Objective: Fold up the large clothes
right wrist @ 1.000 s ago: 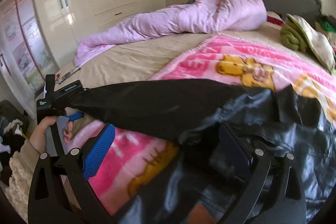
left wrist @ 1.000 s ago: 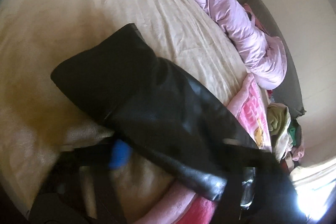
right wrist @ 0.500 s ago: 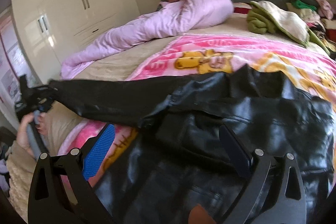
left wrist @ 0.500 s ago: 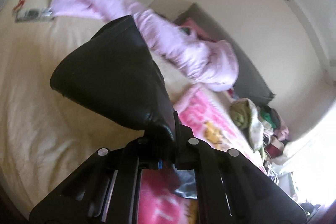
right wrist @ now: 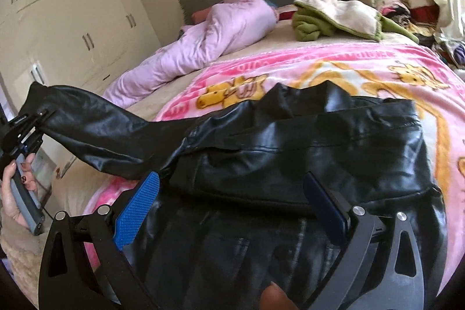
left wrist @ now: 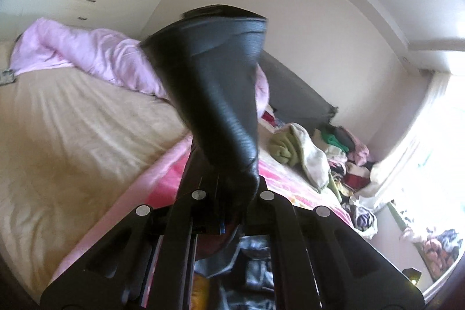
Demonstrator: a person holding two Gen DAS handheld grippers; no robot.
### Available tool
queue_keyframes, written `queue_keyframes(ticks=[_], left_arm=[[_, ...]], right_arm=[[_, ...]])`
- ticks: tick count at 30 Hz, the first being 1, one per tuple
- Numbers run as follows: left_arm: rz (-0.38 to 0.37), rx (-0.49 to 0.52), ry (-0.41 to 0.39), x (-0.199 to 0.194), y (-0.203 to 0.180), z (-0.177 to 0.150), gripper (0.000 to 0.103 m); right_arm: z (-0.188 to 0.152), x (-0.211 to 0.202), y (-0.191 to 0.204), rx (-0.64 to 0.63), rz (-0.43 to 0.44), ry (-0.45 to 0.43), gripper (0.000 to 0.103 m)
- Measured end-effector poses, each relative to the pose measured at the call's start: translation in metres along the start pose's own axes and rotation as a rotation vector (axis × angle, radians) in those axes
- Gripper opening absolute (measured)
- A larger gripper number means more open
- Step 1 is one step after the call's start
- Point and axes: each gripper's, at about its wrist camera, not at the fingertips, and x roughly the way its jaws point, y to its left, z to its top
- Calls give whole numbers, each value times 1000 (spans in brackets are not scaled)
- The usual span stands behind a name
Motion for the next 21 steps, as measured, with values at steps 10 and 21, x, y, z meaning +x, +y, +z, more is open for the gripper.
queue_keyframes(ticks=[10,21], left_arm=[[-93,110,33,12,-72,-15,0],[-187,212,151,46,-134,-71,1]], right_arm=[[-4,-37,-36,84,-17,-58,99],[-8,-66,-73,180,-102,-99,99]])
